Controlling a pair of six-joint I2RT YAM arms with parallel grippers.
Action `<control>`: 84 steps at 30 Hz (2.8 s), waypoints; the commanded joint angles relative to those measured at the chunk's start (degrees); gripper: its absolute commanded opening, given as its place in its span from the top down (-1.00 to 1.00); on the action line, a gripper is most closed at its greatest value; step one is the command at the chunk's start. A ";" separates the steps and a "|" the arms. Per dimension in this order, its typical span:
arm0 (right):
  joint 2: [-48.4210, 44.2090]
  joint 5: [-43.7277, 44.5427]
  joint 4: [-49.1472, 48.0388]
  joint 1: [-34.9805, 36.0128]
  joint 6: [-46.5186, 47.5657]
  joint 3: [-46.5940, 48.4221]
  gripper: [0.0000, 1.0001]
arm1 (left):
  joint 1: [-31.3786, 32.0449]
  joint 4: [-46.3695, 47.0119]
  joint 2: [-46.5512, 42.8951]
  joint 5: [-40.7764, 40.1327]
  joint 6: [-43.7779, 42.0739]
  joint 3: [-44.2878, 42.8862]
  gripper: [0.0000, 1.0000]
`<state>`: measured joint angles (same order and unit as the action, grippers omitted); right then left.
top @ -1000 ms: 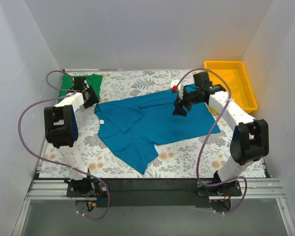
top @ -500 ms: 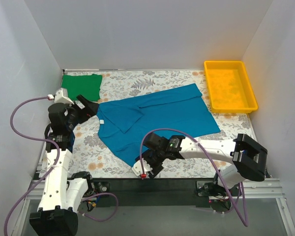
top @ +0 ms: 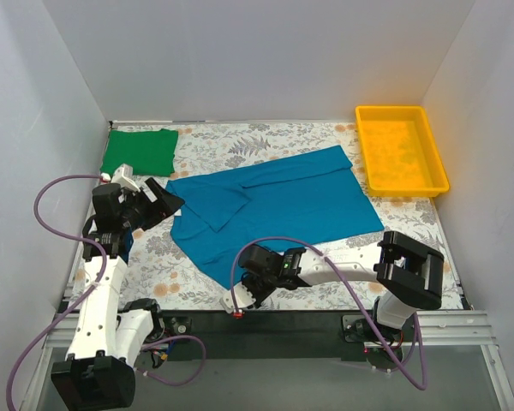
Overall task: Fold and stack the t-shirts
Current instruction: Fold the tshirt
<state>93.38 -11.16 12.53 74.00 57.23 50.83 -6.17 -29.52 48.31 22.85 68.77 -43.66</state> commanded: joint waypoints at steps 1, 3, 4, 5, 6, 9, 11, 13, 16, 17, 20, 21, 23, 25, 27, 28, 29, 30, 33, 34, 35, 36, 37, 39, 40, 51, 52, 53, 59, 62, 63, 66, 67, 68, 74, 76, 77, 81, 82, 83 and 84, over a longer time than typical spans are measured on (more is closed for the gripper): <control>-1.44 -1.66 -0.41 0.71 -1.68 -0.64 0.97 | 1.42 1.82 -1.90 9.28 -1.27 0.76 -0.47; -1.71 -2.37 -0.06 0.45 -2.39 -0.29 0.97 | 1.86 2.88 -1.91 10.53 -1.45 1.03 -0.47; -2.41 -4.47 0.99 -0.08 -2.65 0.14 0.97 | 3.09 3.06 -2.00 11.42 -1.54 1.38 -0.47; -2.76 -5.70 1.70 -0.52 -3.61 0.67 0.97 | 3.79 3.24 -2.08 11.69 -2.15 1.56 -0.47; -3.12 -7.11 2.57 -1.22 -4.14 1.28 0.97 | 4.58 3.33 -2.52 11.95 -2.50 1.65 -0.47; -4.44 -14.13 6.79 -6.30 -6.17 5.58 0.97 | 8.80 3.59 -3.93 12.13 -2.94 2.79 -0.47; -4.96 -22.04 10.31 -11.93 -6.34 8.31 0.97 | 11.53 4.90 -4.54 12.83 -2.68 4.36 -0.47; -5.05 -30.80 12.60 -17.12 -5.82 9.11 0.97 | 14.50 6.31 -5.60 12.83 -2.42 5.42 -0.47; -4.09 -37.24 12.86 -21.16 -7.22 9.46 0.97 | 19.25 7.28 -5.43 11.78 -2.59 5.69 -0.47; -3.74 -38.31 12.87 -21.78 -7.74 9.64 0.97 | 20.66 6.93 -4.64 11.78 -2.59 5.60 -0.47; -1.89 -41.83 12.87 -23.54 -9.06 10.69 0.97 | 27.16 4.14 -2.62 8.89 -1.63 4.55 -0.47; -1.37 -42.80 12.87 -24.42 -9.33 10.87 0.97 | 29.01 3.07 -2.09 5.92 -0.93 3.68 -0.47; 0.04 -46.05 12.95 -25.30 -10.12 11.31 0.97 | 34.11 -1.23 -0.16 3.18 0.92 2.79 -0.47; 1.35 -49.03 13.22 -26.79 -10.65 12.10 0.97 | 38.75 -5.26 0.90 -1.46 2.58 1.83 -0.47; 2.41 -50.88 13.57 -28.46 -11.00 12.89 0.97 | 41.76 -6.95 1.96 -4.47 3.56 1.47 -0.46; 3.37 -52.72 13.83 -28.99 -11.18 13.15 0.97 | 44.47 -7.57 2.13 -7.09 3.91 1.04 -0.44; 3.82 -53.61 13.92 -29.52 -11.53 13.42 0.97 | 45.80 -8.88 3.00 -8.25 4.35 0.51 -0.43; 4.35 -54.49 14.09 -30.48 -11.70 13.68 0.97 | 47.12 -9.50 3.54 -8.96 4.35 -0.10 -0.43; 6.54 -57.04 14.53 -31.80 -12.41 14.56 0.97 | 51.87 -11.70 6.43 -12.65 3.39 -3.53 -0.40; 7.59 -57.83 14.62 -32.07 -12.50 15.00 0.97 | 54.40 -12.57 7.14 -13.79 2.86 -4.50 -0.40; 8.30 -58.10 14.80 -32.25 -12.50 15.09 0.97 | 55.64 -13.02 8.62 -15.89 2.07 -6.51 -0.40; 8.74 -58.53 15.15 -32.60 -12.50 15.35 0.97 | 56.96 -13.37 9.33 -16.95 0.59 -7.57 -0.40; 9.62 -59.15 15.41 -32.69 -12.50 15.61 0.97 | 59.32 -13.89 9.95 -18.18 -0.30 -8.45 -0.40; 10.24 -59.59 15.85 -32.86 -12.50 16.23 0.97 | 61.62 -15.04 12.41 -21.96 -3.97 -12.14 -0.40; 10.59 -59.94 16.03 -32.95 -12.32 16.32 0.97 | 63.46 -15.91 13.20 -24.15 -5.39 -13.54 -0.40; 11.03 -61.70 16.47 -34.27 -12.85 16.85 0.97 | 70.77 -12.50 14.62 -27.78 -37.91 -9.44 -0.12; 11.29 -62.23 16.47 -34.27 -13.11 17.11 0.97 | 70.95 -9.36 13.05 -27.51 -39.40 -6.56 -0.12; 11.47 -62.32 16.47 -34.36 -13.20 17.11 0.97 | 71.04 -7.59 12.16 -27.34 -42.55 -5.31 -0.12; 12.08 -63.64 16.38 -34.80 -13.73 17.20 0.97 | 71.21 3.67 7.93 -28.82 -50.84 0.42 -0.09; 12.26 -64.08 16.47 -34.80 -13.90 17.38 0.97 | 71.13 5.69 9.78 -29.44 -52.86 1.03 -0.04; 12.35 -64.25 16.47 -34.80 -13.99 17.46 0.97 | 71.21 6.31 10.22 -29.62 -53.73 1.38 -0.01; 12.26 -64.43 16.56 -34.97 -14.08 17.38 0.97 | 71.21 8.86 11.45 -29.36 -54.27 2.26 0.05; 12.17 -64.60 16.47 -34.89 -14.08 17.46 0.97 | 71.21 9.47 12.06 -29.27 -54.44 2.44 0.06; 12.09 -64.69 16.56 -34.89 -13.99 17.46 0.97 | 71.21 9.57 12.41 -29.18 -54.53 2.61 0.08; 11.91 -64.96 16.47 -35.15 -13.99 17.37 0.97 | 71.21 10.09 12.94 -29.18 -55.41 3.67 0.28; 11.91 -65.04 16.56 -35.15 -14.08 17.29 0.97 | 71.13 10.27 13.03 -29.62 -55.50 4.11 0.33; 11.91 -65.04 16.47 -35.15 -14.08 17.37 0.97 | 71.21 10.36 13.03 -29.88 -55.85 4.28 0.41; 11.73 -65.04 16.64 -35.24 -14.08 17.29 0.97 | 71.13 12.02 13.12 -30.76 -56.12 4.99 0.70; 11.65 -65.13 16.64 -35.24 -14.08 17.29 0.97 | 71.21 12.38 13.29 -30.76 -56.12 5.16 0.82; 11.56 -65.04 16.73 -35.24 -14.08 17.29 0.97 | 71.13 12.55 13.56 -30.67 -56.12 5.34 1.00; 11.30 -64.87 16.73 -35.24 -14.08 17.29 0.97 | 71.21 12.55 13.73 -30.59 -55.94 5.34 1.00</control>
<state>105.49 -73.93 28.47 39.00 43.44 66.04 64.75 -18.87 61.73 -6.94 13.43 -39.03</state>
